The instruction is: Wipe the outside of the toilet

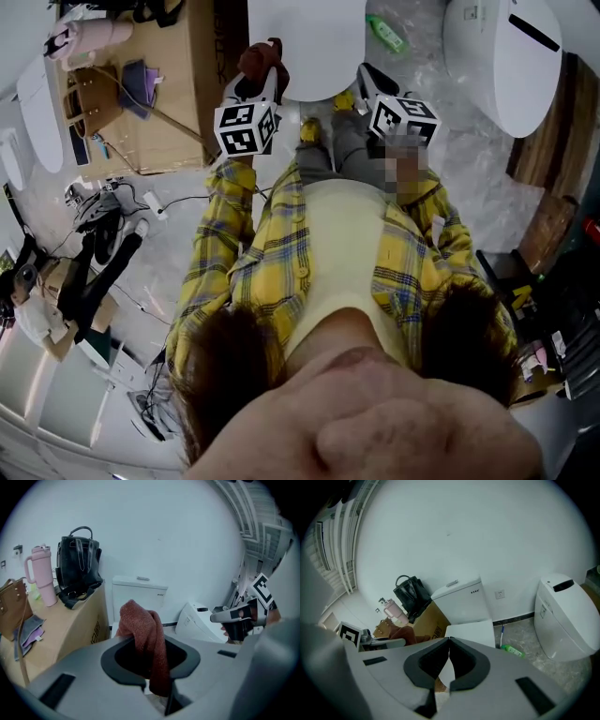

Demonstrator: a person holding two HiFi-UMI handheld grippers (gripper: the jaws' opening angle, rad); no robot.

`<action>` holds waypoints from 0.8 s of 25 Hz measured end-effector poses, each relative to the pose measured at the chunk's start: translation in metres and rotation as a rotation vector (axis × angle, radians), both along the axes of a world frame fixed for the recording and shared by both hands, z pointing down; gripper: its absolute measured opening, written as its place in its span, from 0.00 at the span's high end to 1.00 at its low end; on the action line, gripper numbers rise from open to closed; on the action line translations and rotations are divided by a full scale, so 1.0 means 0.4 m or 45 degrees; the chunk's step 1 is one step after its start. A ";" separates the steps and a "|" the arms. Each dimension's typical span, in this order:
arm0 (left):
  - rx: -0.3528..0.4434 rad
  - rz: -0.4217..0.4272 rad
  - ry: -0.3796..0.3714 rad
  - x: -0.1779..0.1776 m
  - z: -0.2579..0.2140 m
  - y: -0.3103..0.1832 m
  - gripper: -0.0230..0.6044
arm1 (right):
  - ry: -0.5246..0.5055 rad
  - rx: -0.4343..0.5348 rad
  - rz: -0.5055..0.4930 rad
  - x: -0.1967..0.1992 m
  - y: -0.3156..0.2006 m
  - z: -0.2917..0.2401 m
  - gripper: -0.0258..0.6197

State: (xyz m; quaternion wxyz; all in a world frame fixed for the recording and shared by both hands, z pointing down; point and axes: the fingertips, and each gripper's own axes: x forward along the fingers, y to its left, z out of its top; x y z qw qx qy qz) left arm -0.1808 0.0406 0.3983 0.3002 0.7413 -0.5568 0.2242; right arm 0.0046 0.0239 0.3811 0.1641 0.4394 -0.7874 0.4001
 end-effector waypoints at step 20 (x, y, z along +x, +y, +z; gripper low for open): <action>-0.095 -0.058 -0.098 -0.041 0.197 -0.229 0.81 | 0.027 -0.087 -0.095 -0.030 -0.210 0.185 0.92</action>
